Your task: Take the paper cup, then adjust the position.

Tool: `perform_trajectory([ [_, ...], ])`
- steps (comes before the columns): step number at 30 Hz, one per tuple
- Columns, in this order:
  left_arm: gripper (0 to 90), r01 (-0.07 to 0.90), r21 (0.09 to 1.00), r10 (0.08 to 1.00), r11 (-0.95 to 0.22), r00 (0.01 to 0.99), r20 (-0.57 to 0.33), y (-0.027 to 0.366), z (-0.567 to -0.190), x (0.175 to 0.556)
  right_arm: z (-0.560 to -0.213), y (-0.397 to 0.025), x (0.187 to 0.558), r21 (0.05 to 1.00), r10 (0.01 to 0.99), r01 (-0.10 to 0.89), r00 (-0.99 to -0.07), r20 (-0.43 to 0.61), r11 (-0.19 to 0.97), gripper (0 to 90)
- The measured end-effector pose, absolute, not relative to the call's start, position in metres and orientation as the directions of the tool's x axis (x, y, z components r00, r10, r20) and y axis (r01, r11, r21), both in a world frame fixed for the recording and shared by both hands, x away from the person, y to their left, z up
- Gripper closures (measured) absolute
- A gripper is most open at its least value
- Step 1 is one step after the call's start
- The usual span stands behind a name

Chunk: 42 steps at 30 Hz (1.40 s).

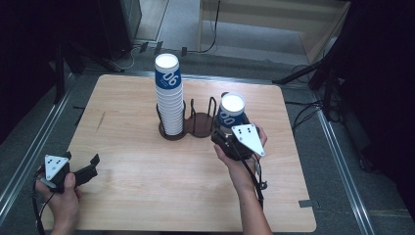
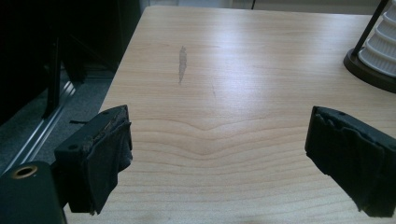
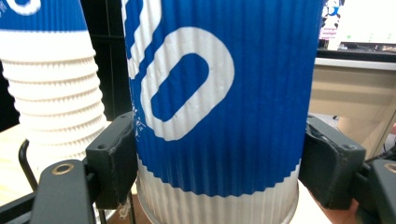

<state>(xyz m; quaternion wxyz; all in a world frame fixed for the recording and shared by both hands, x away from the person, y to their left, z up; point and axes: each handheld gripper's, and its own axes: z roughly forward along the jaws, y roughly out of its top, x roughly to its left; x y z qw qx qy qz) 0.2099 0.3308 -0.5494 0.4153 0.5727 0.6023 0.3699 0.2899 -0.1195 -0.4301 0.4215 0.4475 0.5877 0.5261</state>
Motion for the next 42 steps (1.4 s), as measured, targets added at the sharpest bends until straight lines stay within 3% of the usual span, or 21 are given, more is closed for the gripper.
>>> perform_trajectory([
  [17, 8.2, 0.384, 0.921, 0.994, 0.071, 0.045, -0.095, 0.327, -0.541, 0.207, -0.470, -0.134, 0.264, 0.991, 0.968, 0.133, -0.252, 0.015, 0.019, 22.5],
  [19, 8.2, 0.386, 0.918, 0.990, 0.086, 0.068, -0.121, 0.324, -0.535, 0.209, -0.474, -0.136, 0.262, 0.990, 0.968, 0.136, -0.252, 0.010, 0.025, 22.5],
  [32, 8.3, 0.312, 0.950, 0.966, -0.005, 0.247, -0.076, 0.268, -0.490, 0.223, -0.484, -0.141, 0.248, 0.988, 0.969, 0.150, -0.248, 0.001, 0.038, 22.5],
  [38, 8.3, 0.337, 0.940, 0.924, -0.045, 0.371, -0.089, 0.251, -0.477, 0.229, -0.485, -0.134, 0.246, 0.988, 0.966, 0.145, -0.258, -0.019, 0.059, 22.5],
  [42, 8.2, 0.347, 0.935, 0.923, -0.071, 0.378, -0.070, 0.241, -0.475, 0.231, -0.489, -0.128, 0.246, 0.986, 0.962, 0.144, -0.270, -0.048, 0.090, 22.5],
])
